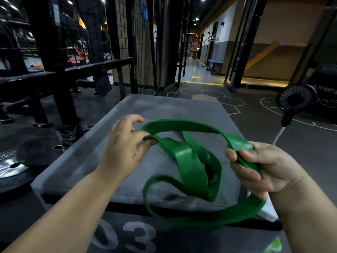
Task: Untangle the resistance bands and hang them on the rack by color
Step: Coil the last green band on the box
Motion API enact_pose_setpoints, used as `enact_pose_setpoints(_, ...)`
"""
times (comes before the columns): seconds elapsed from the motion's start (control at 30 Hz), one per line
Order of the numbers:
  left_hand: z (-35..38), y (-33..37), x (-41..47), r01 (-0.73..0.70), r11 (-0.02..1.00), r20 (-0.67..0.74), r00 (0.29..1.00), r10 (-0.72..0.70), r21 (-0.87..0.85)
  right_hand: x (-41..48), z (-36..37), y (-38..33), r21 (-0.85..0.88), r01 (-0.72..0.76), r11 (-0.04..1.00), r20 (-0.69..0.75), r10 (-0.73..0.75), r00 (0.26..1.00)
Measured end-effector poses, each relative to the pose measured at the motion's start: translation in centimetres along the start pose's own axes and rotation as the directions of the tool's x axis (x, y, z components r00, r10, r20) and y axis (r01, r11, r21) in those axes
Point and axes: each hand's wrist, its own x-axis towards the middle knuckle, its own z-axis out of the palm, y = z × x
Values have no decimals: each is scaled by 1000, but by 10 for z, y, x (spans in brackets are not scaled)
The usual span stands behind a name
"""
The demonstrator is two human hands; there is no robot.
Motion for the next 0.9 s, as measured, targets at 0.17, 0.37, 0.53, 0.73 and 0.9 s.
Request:
enact_pose_setpoints(0.17,-5,-6,3,102,948,-35,992,-117,-302,-2,0,3,-98,-7,995,-35,4,999)
enact_pose_setpoints(0.37,-2,6,-2,358,693,490,871,-8,-626,0,-7,-4,124,291,948,-141,-274,951)
enact_pose_setpoints(0.53,4,28,-12,498,519,667,716,204,-694,10,-5,0,-45,358,932,-270,-357,894)
enact_pose_setpoints(0.73,3,24,-12,293,833,639,764,91,-469,12,-7,12,-295,296,909,-355,-392,849)
enact_pose_setpoints(0.9,0,2,-7,255,912,619,786,-1,-322,6,-8,9,-291,283,914,-296,-367,882)
